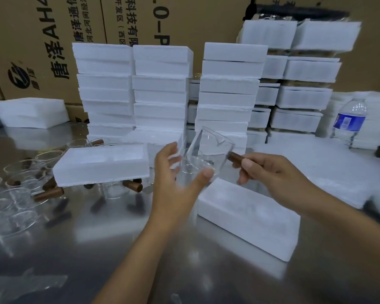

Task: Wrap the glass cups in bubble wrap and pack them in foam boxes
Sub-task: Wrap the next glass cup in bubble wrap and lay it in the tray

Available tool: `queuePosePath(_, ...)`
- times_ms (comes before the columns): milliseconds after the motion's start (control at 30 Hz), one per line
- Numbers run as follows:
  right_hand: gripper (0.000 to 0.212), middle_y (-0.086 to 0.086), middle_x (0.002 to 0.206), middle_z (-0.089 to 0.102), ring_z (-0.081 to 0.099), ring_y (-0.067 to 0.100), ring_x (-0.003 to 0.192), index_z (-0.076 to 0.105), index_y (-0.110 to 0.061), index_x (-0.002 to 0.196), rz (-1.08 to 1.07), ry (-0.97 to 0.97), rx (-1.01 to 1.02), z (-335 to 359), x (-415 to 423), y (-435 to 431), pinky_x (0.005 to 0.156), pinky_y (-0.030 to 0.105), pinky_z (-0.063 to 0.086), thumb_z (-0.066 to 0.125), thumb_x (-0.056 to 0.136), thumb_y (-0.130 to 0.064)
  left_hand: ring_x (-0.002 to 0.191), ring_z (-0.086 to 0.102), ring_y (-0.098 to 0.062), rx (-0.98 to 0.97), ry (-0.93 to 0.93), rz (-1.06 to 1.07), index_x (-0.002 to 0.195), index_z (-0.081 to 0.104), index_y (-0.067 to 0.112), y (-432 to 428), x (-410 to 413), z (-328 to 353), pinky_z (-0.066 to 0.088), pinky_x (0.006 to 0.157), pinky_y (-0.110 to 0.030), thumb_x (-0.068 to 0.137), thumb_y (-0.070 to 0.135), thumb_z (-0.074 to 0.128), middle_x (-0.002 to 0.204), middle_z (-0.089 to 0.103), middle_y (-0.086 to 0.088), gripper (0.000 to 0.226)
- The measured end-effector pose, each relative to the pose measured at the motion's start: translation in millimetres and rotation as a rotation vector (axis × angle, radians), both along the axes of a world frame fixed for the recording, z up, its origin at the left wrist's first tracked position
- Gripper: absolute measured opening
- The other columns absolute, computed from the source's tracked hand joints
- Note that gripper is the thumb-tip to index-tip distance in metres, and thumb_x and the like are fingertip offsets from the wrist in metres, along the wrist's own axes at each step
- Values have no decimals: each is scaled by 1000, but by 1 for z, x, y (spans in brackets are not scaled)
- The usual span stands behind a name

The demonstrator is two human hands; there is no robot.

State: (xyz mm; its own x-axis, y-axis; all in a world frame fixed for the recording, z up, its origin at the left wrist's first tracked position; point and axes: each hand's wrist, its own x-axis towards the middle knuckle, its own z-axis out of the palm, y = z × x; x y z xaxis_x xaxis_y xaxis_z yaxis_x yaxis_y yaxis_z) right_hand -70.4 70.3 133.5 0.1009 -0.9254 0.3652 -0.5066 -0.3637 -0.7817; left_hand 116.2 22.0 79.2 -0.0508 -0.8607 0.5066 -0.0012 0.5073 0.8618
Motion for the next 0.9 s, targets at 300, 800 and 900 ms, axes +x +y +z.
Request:
queuePosePath(300, 10, -15, 78, 65, 56, -6, 66, 65, -41, 81, -68, 60, 85, -24, -21, 20, 63, 6, 39, 56, 85, -41, 99, 69, -26, 348, 211, -479, 118, 60, 25, 15, -16, -2, 55, 80, -24, 62, 41, 84, 113, 70, 0, 63)
queuePosePath(800, 64, -16, 141, 43, 37, 13, 132, 40, -37, 137, -155, 553, 285, -54, -53, -4, 112, 40, 24, 62, 79, -54, 97, 69, -33, 476, 547, -537, 118, 59, 11, 4, -5, -2, 57, 83, -37, 79, 28, 54, 114, 66, -15, 43)
queuePosePath(900, 52, -19, 138, 46, 39, 7, 130, 46, -40, 133, -116, 535, 293, -47, -60, -11, 113, 40, 24, 62, 84, -49, 93, 70, -32, 476, 569, -551, 114, 60, 12, 2, -4, -2, 58, 80, -38, 79, 28, 52, 111, 67, -14, 39)
